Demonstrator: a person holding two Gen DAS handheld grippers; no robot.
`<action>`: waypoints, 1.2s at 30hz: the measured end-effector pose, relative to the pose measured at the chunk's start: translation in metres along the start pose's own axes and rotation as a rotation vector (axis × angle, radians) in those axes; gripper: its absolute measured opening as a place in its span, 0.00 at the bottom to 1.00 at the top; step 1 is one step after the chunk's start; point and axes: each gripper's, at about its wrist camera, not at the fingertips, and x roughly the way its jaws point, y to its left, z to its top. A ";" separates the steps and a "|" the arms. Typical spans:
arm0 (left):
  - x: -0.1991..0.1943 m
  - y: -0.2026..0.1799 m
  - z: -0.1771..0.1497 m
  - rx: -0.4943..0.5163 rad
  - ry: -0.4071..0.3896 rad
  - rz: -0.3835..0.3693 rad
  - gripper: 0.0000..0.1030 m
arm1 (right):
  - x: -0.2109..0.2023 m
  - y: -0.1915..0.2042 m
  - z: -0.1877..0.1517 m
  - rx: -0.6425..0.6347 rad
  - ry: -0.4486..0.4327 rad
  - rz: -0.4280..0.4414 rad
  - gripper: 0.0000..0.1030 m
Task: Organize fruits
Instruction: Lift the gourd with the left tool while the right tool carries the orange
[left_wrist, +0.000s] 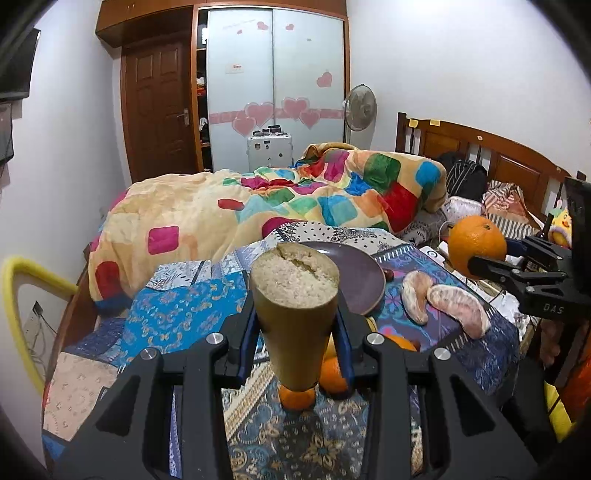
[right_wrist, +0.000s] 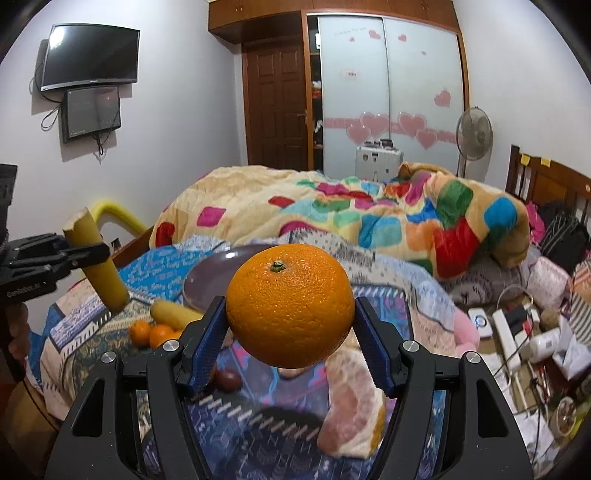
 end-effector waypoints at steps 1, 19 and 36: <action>0.005 0.002 0.002 -0.006 0.004 -0.001 0.35 | 0.001 0.000 0.003 -0.002 -0.007 0.000 0.63; 0.085 0.019 0.032 -0.062 0.106 -0.030 0.35 | 0.059 0.006 0.031 -0.032 -0.015 0.032 0.63; 0.159 0.026 0.048 -0.066 0.226 -0.047 0.35 | 0.146 0.009 0.037 -0.059 0.188 0.034 0.63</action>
